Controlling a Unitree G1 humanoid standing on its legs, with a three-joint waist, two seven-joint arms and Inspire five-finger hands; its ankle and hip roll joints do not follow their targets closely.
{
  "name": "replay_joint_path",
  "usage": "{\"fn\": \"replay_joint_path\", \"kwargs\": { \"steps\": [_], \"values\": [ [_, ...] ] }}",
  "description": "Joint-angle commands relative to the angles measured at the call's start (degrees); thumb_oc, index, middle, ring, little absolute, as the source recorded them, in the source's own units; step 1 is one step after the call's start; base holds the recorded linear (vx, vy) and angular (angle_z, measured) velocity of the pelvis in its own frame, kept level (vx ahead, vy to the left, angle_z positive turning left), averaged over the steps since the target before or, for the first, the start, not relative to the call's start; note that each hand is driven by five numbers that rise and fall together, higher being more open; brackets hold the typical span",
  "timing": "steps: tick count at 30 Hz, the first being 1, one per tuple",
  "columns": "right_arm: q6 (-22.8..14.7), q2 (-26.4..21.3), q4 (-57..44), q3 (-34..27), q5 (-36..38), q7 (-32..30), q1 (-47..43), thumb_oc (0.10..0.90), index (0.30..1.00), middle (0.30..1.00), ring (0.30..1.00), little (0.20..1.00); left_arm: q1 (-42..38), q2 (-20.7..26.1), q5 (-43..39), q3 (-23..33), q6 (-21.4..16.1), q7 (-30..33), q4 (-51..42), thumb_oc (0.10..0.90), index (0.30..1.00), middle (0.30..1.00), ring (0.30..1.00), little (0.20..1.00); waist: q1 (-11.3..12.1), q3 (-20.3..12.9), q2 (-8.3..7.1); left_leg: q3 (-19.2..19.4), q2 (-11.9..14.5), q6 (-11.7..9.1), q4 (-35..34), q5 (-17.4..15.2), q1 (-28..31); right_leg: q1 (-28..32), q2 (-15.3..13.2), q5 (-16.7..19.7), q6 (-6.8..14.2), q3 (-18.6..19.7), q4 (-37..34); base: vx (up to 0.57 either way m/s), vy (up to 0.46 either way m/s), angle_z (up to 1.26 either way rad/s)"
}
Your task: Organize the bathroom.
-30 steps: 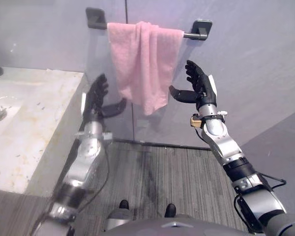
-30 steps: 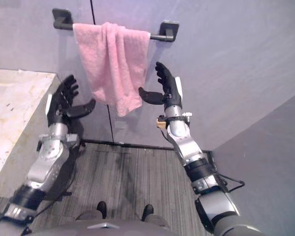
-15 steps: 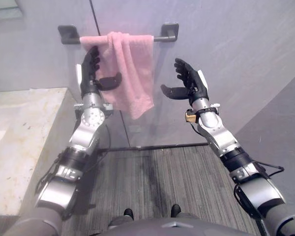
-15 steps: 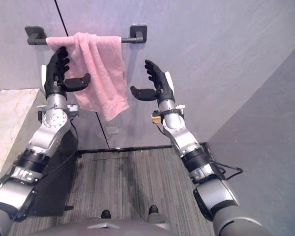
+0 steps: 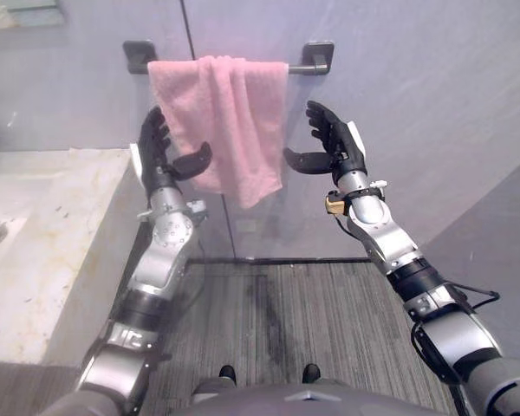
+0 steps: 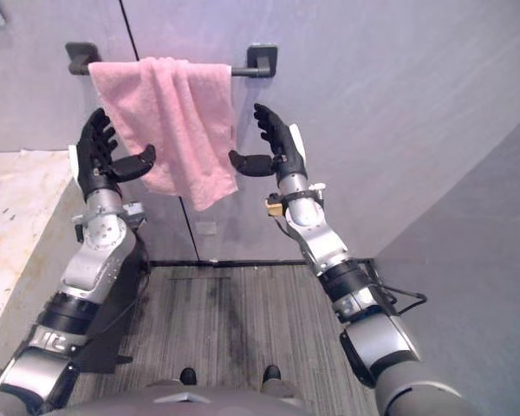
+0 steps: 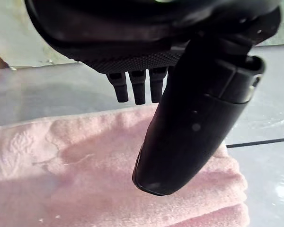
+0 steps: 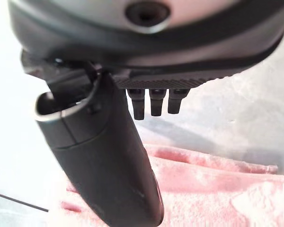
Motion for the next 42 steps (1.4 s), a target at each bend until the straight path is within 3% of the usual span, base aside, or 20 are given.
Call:
{"fn": "replay_joint_path", "kwargs": {
  "steps": [1,10,23,24,26,27,28,29,31,38,39,42],
  "values": [
    [-4.7,0.0,-0.5,-2.7,0.6,-1.2,-5.8,0.800,0.900,0.900,0.900,0.900,-3.0,3.8,5.4,0.6,-4.0,-1.6,-4.2,0.800,0.900,0.900,0.900,0.900,1.3,-5.0,-3.36,1.3,-2.0,0.5,4.7,-4.2,-0.3,0.9,2.0,-2.6,-1.7,0.2,-0.3,0.03,-0.027,0.09],
    [-4.7,-1.6,5.4,-2.4,3.7,-2.6,-11.1,0.800,0.900,0.900,0.900,0.900,-1.9,5.4,4.7,1.2,-4.4,-1.5,-4.6,0.800,0.900,0.900,0.900,0.900,3.2,-4.8,-3.64,0.6,-1.6,-0.1,5.2,-3.8,-0.9,1.7,2.0,-3.0,-2.1,-1.1,-0.3,0.05,-0.026,0.10],
    [-7.8,-4.1,10.4,-2.1,5.1,-2.9,-15.9,0.800,0.900,0.900,0.900,0.900,2.0,8.1,4.7,3.0,-5.3,-3.8,-2.8,0.800,0.900,0.900,0.900,0.900,5.2,-4.6,-3.42,-0.3,-1.2,-0.9,5.3,-3.0,-1.5,2.3,2.1,-3.4,-2.6,-2.1,-0.3,0.02,-0.009,0.03],
    [-7.9,-4.3,10.7,-2.1,5.2,-2.9,-16.2,0.740,0.811,0.811,0.811,0.811,2.3,8.1,4.6,3.1,-5.4,-3.9,-2.6,0.800,0.900,0.900,0.900,0.900,5.4,-4.6,-3.42,-0.4,-1.1,-0.9,5.5,-3.0,-1.6,2.2,2.0,-3.3,-2.6,-2.1,-0.3,0.00,0.000,0.00],
    [-8.1,-4.5,11.4,-2.0,5.2,-3.0,-17.2,0.695,0.742,0.742,0.742,0.742,2.6,8.2,4.6,3.0,-5.7,-4.2,-2.3,0.800,0.900,0.900,0.900,0.900,5.7,-4.5,-3.43,-0.6,-1.2,-1.0,5.7,-2.8,-1.9,2.3,1.9,-3.3,-2.6,-2.2,-0.3,0.00,0.000,0.00],
    [-8.3,-4.5,11.7,-1.8,5.2,-3.0,-17.5,0.590,0.585,0.585,0.585,0.585,2.6,8.3,4.4,2.9,-5.8,-4.1,-1.9,0.800,0.900,0.900,0.900,0.900,5.7,-4.5,-3.40,-0.6,-1.2,-1.0,5.7,-2.8,-2.0,2.3,1.9,-3.3,-2.6,-2.3,-0.3,-0.02,0.016,0.05],
    [-8.5,-4.4,11.9,-1.6,5.3,-2.9,-17.5,0.535,0.502,0.502,0.502,0.502,2.5,8.4,4.0,2.7,-5.9,-4.0,-1.5,0.800,0.900,0.900,0.900,0.900,5.7,-4.5,-3.37,-0.6,-1.1,-1.1,5.6,-2.8,-1.9,2.3,1.8,-3.3,-2.6,-2.4,-0.3,-0.01,0.012,0.05],
    [-8.6,-4.4,12.0,-1.5,5.4,-2.7,-17.5,0.510,0.465,0.465,0.465,0.465,2.4,8.3,3.8,2.7,-5.9,-4.0,-1.3,0.800,0.900,0.900,0.900,0.900,5.6,-4.5,-3.35,-0.6,-1.1,-1.1,5.6,-2.8,-1.9,2.4,1.8,-3.3,-2.6,-2.4,-0.3,-0.01,0.013,0.06],
    [-8.6,-4.3,12.0,-1.2,5.5,-2.2,-17.3,0.486,0.429,0.429,0.429,0.429,2.3,8.4,3.8,2.6,-5.8,-4.0,-1.3,0.800,0.900,0.900,0.900,0.900,5.6,-4.5,-3.30,-0.5,-1.1,-1.1,5.5,-2.7,-1.8,2.4,1.7,-3.3,-2.6,-2.5,-0.3,0.00,0.012,0.05],
    [-9.4,-4.3,12.0,-0.6,5.9,-1.3,-16.9,0.491,0.436,0.436,0.436,0.436,2.2,8.1,3.6,2.0,-5.7,-3.8,-0.6,0.800,0.900,0.900,0.900,0.900,5.4,-4.4,-3.14,-0.5,-1.2,-1.1,6.0,-2.8,-2.0,2.3,1.6,-3.2,-2.6,-2.2,-0.3,0.00,0.002,0.01],
    [-9.4,-4.3,12.0,-0.5,5.9,-1.2,-16.7,0.460,0.389,0.389,0.389,0.389,2.2,8.2,3.5,2.0,-5.8,-3.6,-0.4,0.800,0.900,0.900,0.900,0.900,5.3,-4.4,-3.12,-0.6,-1.2,-1.1,5.9,-2.8,-1.9,2.3,1.6,-3.2,-2.6,-2.1,-0.3,0.00,0.000,0.00],
    [-8.9,-4.3,11.2,-0.6,5.9,-1.3,-16.3,0.467,0.401,0.401,0.401,0.401,2.7,8.1,3.5,2.1,-5.7,-3.5,-0.6,0.800,0.900,0.900,0.900,0.900,5.1,-4.4,-3.13,-0.5,-1.3,-1.0,5.8,-2.8,-1.8,2.2,1.6,-3.0,-2.5,-1.9,-0.3,0.00,0.000,0.00]
  ]
}}
